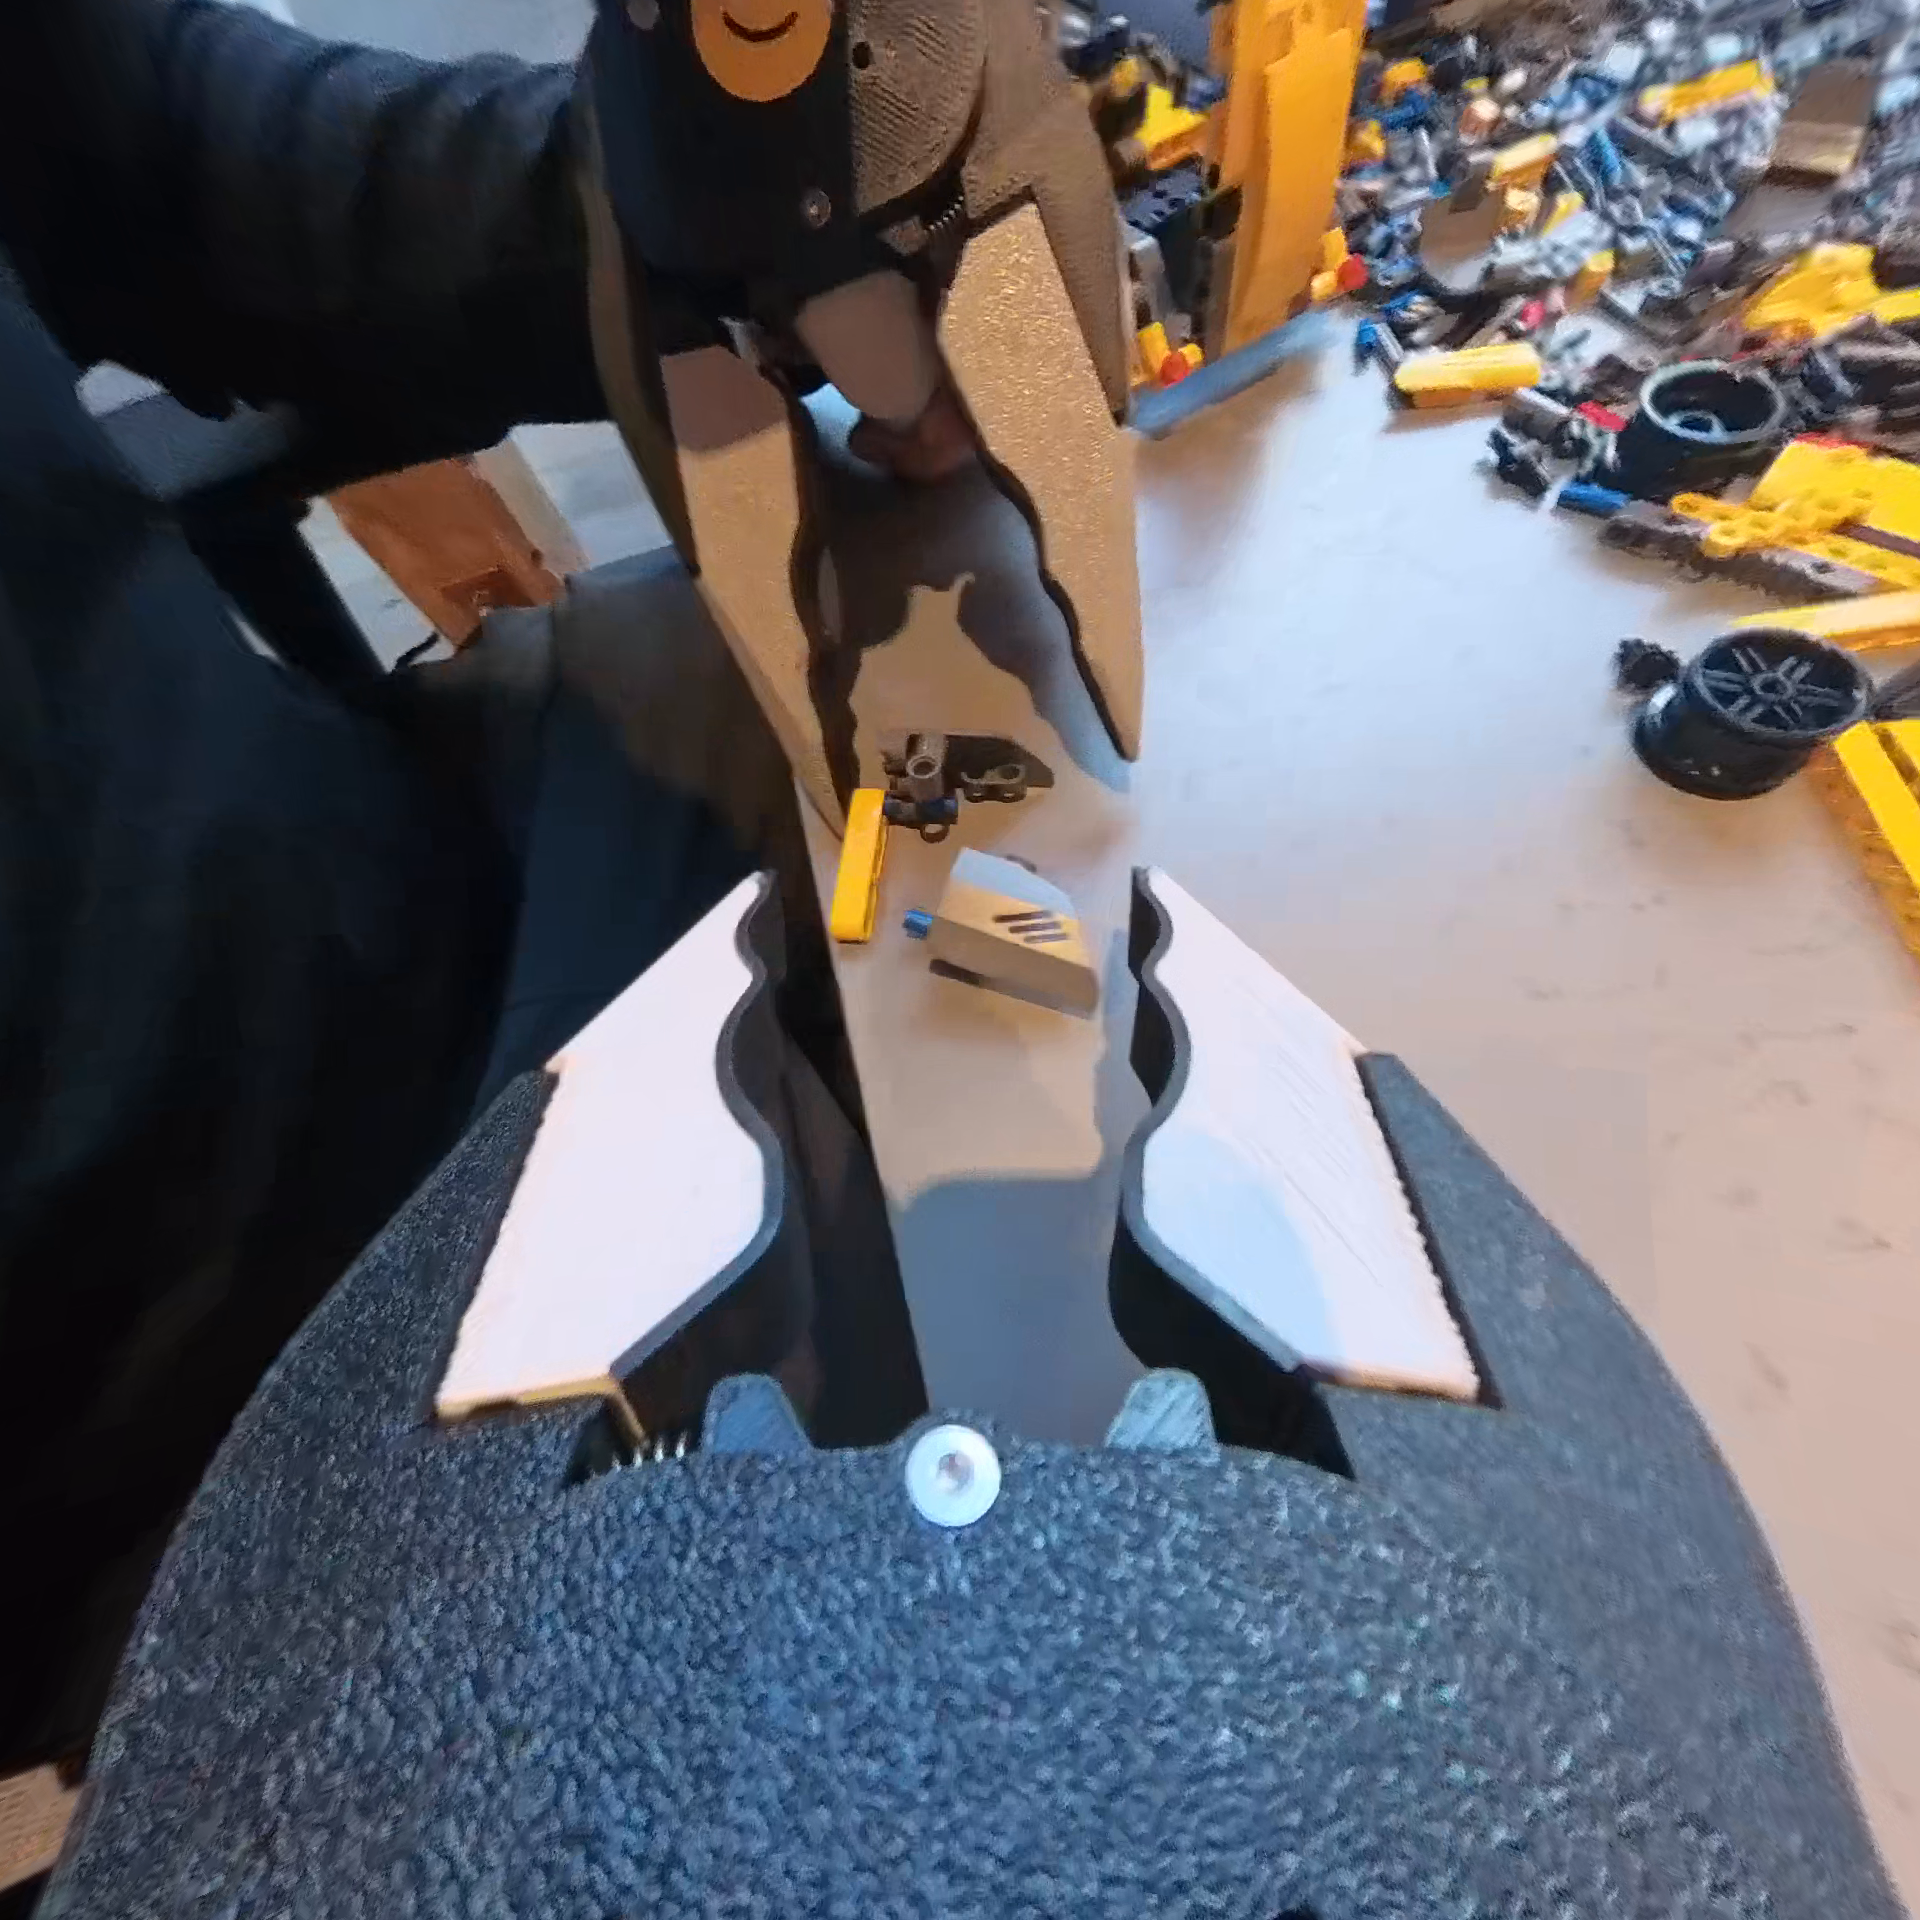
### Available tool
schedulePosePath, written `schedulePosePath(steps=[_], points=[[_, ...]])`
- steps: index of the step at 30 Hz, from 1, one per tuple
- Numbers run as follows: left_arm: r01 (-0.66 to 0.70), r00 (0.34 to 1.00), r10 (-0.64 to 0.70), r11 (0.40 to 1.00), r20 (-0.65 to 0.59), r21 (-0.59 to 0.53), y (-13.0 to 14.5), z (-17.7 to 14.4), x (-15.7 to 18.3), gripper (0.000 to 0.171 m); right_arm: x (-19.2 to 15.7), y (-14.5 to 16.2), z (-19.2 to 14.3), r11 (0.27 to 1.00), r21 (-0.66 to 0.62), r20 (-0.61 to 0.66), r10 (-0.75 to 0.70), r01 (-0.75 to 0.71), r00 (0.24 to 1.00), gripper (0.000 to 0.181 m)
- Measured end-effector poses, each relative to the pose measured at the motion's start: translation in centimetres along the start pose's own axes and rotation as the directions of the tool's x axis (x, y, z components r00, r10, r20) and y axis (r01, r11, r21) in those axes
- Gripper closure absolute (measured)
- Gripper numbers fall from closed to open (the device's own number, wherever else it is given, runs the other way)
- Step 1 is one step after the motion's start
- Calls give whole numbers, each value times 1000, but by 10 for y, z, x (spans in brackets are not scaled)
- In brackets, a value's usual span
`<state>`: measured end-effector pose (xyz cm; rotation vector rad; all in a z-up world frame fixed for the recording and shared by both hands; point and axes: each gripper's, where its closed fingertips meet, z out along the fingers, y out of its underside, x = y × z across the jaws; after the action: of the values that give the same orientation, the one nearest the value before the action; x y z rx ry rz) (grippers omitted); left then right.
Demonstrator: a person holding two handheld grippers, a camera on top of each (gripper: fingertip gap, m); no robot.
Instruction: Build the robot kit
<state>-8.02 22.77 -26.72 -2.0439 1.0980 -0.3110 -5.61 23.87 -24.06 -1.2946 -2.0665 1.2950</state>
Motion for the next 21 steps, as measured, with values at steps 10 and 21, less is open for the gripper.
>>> schedulePosePath(steps=[10,21], points=[[121,955,-75,982,287,-144,23,-23,-43,116,21,17,4,990,-138,-103,-13,-2,995,139],[374,890,-333,924,310,-81,18,-34,6,124,6,32,0,976,-206,-186,-115,76,976,167]])
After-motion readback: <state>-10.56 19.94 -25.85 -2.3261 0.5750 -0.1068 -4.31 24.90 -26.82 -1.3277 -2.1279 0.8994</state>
